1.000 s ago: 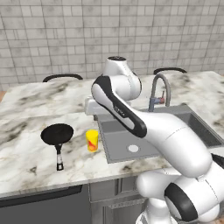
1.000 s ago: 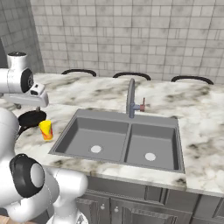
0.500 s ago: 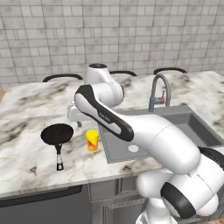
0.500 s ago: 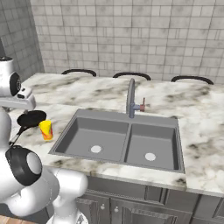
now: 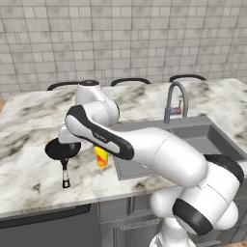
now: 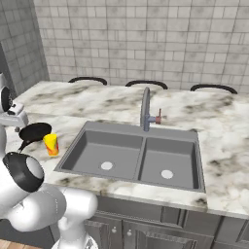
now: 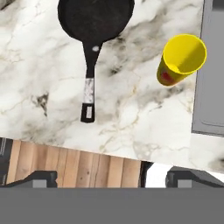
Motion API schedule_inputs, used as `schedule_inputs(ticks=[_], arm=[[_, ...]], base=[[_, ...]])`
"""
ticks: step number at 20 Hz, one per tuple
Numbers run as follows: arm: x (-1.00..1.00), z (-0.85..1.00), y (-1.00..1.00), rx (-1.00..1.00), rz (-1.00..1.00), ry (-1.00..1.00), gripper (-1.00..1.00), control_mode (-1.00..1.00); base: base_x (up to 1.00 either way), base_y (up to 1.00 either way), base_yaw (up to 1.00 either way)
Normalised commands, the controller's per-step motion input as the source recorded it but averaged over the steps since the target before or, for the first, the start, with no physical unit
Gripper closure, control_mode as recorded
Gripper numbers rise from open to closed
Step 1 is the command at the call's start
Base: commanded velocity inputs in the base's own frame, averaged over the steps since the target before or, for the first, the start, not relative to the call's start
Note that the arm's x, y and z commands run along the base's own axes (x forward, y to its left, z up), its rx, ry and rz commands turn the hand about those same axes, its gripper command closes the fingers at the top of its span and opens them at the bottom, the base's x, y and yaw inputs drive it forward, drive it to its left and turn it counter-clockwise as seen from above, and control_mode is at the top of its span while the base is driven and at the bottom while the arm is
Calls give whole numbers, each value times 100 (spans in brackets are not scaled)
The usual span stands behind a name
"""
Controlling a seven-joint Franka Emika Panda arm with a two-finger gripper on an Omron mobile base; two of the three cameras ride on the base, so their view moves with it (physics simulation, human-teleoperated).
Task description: Place the pan in the left basin and the cup in the right basin of the sink.
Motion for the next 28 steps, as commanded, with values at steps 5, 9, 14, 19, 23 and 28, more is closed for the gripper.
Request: schedule_inputs(ticks=[5,9,14,19,23,28], arm=[[0,-29,34,0,0,0,-100,-100],[0,-30,28,0,0,0,-100,-100],[1,-24,30,0,0,0,-100,-100],[7,-30,17,0,0,0,-100,-100],[19,-23,0,2,0,0,-100,-100],[25,-17,0,4,0,0,-100,-100]], base=[[0,0,0],[0,0,0],[0,0,0],[0,0,0],[0,0,0],[0,0,0]])
